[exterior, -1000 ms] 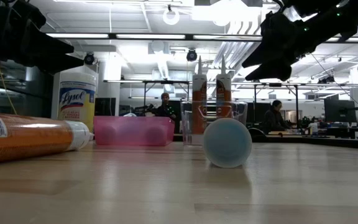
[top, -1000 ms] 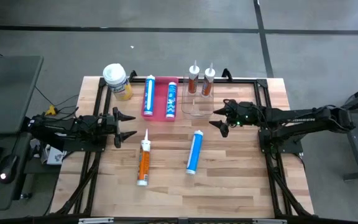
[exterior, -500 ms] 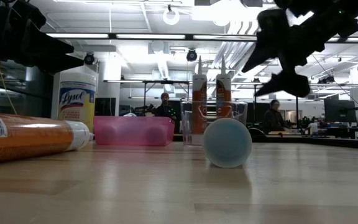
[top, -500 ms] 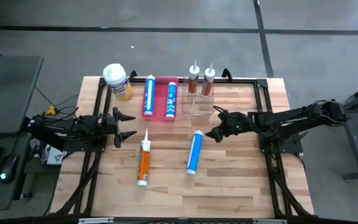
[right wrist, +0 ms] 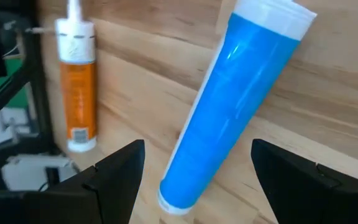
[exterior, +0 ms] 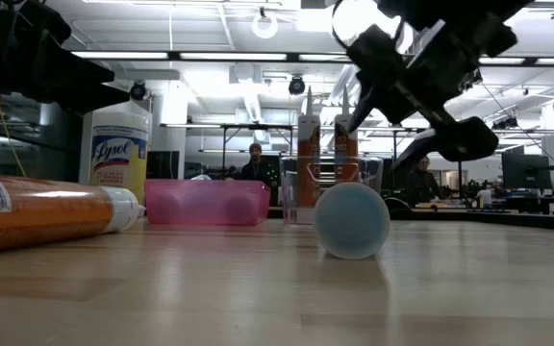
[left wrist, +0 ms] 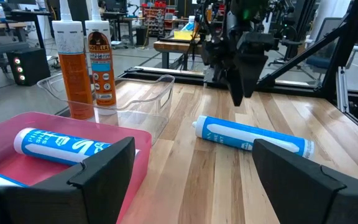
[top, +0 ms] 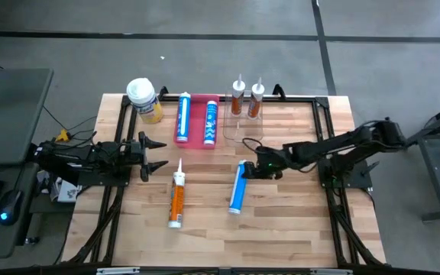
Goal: Sort silicone sealant tubes
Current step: Put the blue silicone sealant into the pink bin
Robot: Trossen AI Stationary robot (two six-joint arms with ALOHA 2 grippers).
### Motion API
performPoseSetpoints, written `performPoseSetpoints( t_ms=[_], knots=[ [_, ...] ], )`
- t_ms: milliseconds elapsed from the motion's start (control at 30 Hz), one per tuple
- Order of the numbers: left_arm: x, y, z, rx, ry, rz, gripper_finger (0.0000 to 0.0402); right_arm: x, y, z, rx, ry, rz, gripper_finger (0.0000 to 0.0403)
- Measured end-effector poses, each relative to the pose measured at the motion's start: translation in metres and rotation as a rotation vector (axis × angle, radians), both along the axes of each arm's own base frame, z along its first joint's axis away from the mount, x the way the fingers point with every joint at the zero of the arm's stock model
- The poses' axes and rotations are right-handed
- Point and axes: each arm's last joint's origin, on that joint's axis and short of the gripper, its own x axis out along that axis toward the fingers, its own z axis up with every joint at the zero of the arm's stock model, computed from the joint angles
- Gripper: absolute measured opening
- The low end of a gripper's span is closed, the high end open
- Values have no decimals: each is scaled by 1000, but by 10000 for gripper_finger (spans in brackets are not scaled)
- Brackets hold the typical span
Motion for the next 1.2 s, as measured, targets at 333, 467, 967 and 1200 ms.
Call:
performPoseSetpoints(
  t_ms=[333,467,967,1200],
  knots=[
    [0,0,0,0,0,0,319,31,1,11,-22,185,-68,291],
    [0,0,0,0,1,0,319,37,1,19,-47,252,-89,291],
    [0,0,0,0,0,0,319,32,11,19,-33,427,-97,291],
    [0,0,0,0,0,0,319,36,12,21,8,384,-119,291]
  ],
)
